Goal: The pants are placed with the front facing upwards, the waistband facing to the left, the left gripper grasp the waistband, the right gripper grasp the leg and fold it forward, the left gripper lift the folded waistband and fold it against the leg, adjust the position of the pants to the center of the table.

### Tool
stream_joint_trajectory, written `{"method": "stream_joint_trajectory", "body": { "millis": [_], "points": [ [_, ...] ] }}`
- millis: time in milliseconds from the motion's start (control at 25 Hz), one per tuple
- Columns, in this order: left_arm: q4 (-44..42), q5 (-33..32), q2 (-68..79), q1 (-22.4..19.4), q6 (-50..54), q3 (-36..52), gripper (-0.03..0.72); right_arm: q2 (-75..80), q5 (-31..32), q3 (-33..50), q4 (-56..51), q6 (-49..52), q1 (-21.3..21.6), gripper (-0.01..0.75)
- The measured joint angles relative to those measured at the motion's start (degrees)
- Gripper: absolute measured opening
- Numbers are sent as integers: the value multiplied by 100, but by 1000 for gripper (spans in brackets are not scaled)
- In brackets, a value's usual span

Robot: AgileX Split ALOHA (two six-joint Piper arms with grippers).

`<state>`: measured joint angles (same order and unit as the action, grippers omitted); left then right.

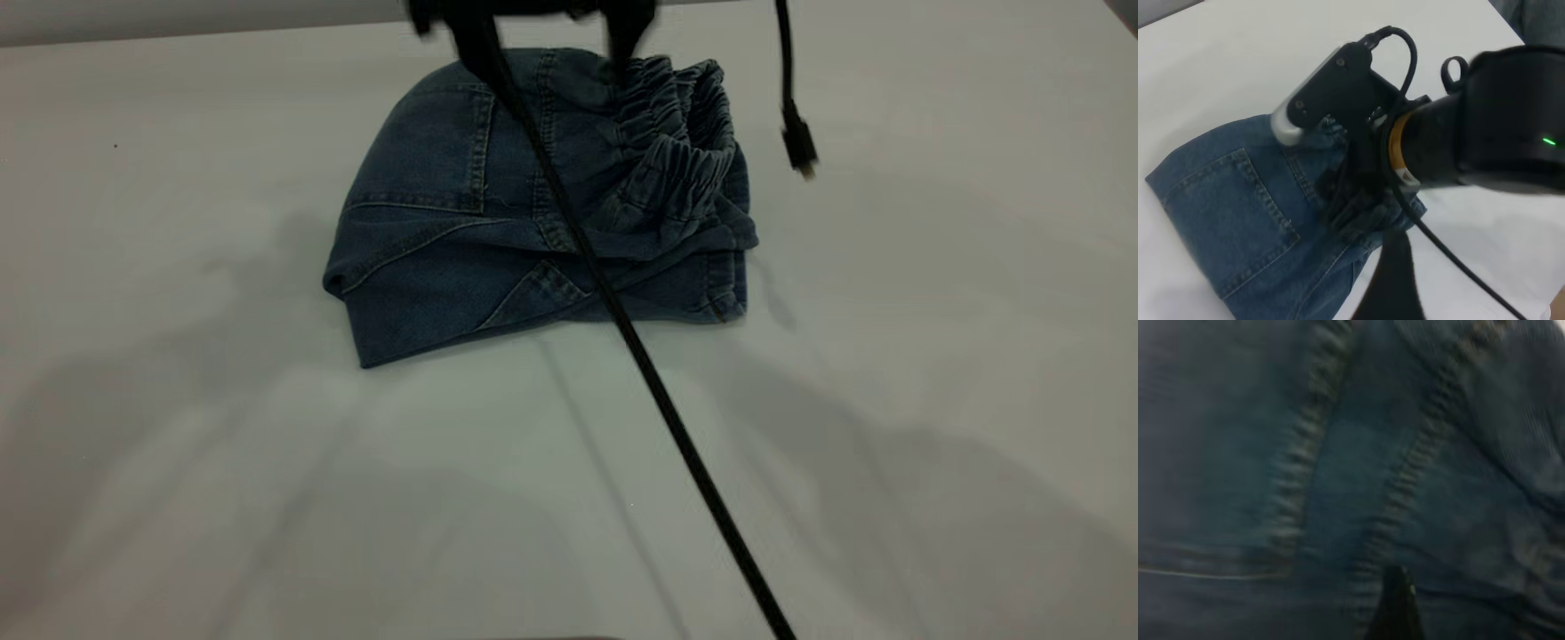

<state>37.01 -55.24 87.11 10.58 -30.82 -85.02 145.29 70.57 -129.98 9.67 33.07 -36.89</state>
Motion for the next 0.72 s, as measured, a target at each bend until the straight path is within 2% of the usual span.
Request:
{"method": "stream_joint_trajectory", "body": {
  "millis": [280, 440, 720],
  "points": [
    [-6, -49, 0, 0, -7, 0, 577, 0, -63, 865, 45, -59, 549, 491],
    [-6, -88, 0, 0, -7, 0, 577, 0, -116, 917, 132, -158, 594, 491],
    [-8, -164, 0, 0, -7, 0, 577, -616, -96, 950, 1137, -227, 587, 491]
  ]
}}
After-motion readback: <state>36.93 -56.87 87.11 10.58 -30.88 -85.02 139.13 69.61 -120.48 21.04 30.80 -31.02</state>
